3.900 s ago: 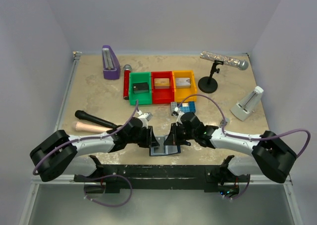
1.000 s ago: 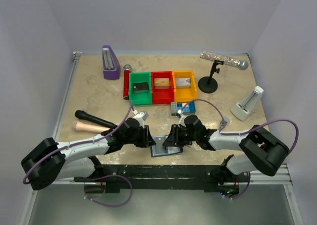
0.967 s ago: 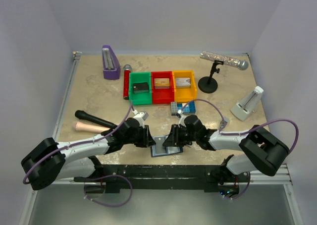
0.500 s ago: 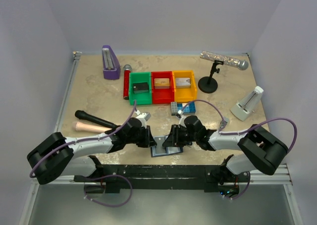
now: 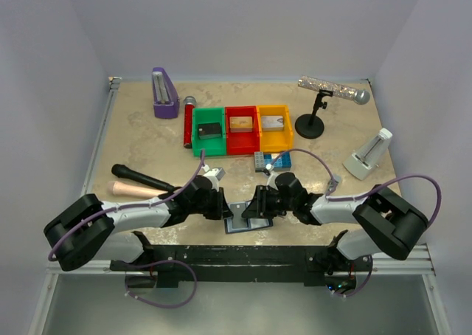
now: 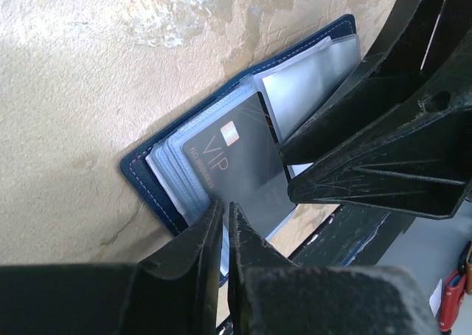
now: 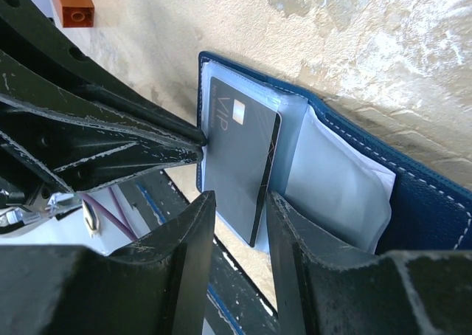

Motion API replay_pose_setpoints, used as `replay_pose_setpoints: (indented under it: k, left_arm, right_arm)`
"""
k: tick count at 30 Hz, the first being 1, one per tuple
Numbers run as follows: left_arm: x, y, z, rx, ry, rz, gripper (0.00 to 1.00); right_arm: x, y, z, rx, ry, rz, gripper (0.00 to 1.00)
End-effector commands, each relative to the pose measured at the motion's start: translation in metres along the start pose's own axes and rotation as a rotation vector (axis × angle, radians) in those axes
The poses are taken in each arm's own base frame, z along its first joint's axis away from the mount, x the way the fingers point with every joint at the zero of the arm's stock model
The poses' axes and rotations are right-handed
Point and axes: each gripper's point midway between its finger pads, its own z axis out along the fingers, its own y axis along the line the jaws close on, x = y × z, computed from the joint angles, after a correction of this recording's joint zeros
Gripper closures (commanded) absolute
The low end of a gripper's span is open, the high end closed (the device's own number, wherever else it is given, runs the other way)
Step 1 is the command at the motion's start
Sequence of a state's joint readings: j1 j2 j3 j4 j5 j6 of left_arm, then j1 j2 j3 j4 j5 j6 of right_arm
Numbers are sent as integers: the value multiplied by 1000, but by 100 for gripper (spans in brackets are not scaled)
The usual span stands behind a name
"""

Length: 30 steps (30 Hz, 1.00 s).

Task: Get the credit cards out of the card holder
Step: Remove the credit card from the card holder.

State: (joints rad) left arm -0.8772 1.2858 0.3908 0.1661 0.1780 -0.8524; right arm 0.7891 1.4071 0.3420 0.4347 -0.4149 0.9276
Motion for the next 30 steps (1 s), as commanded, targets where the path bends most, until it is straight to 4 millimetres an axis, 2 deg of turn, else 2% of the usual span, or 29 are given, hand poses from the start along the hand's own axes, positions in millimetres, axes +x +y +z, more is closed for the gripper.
replay_pose_setpoints:
  k: [1, 13, 30]
  left_arm:
    - [-1, 7, 4, -20, -11, 6, 87]
    - [9, 19, 5, -45, 3, -1, 89]
    - [12, 25, 5, -63, 6, -1, 87]
  right_arm:
    - [-2, 9, 1, -55, -9, 2, 61]
    - [-2, 10, 5, -111, -24, 36, 59]
    - [-11, 17, -5, -171, -102, 24, 58]
